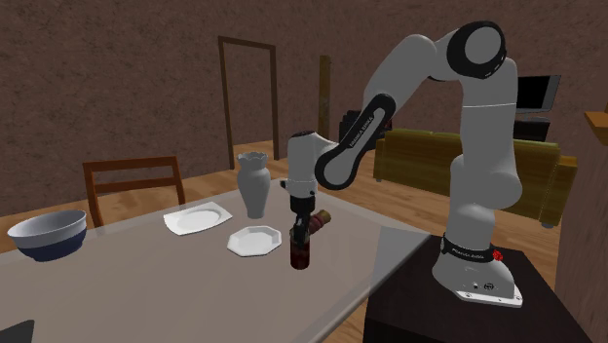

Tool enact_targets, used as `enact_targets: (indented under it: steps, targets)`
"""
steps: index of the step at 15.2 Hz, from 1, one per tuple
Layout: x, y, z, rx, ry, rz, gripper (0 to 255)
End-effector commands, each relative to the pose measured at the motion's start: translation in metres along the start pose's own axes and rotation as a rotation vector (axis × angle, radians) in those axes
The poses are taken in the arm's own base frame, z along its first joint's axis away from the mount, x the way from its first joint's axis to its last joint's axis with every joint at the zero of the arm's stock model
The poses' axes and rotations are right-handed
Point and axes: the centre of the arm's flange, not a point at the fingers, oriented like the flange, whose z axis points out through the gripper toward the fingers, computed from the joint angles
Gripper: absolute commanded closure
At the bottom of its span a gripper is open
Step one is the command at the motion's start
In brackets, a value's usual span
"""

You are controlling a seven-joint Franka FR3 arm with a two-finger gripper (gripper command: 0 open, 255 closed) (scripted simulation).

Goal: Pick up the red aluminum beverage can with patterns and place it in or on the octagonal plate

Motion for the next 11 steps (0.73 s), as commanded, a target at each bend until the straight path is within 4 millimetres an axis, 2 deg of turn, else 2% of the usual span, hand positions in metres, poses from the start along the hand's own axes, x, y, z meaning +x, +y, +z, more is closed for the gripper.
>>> enact_targets:
  steps: [1,4,11]
  targets:
    - [0.000,0.000,0.000,0.000,0.000,0.000,255]
    - [0.000,0.000,0.000,0.000,0.000,0.000,255]
    - [0.000,0.000,-0.037,0.000,0.000,0.000,255]
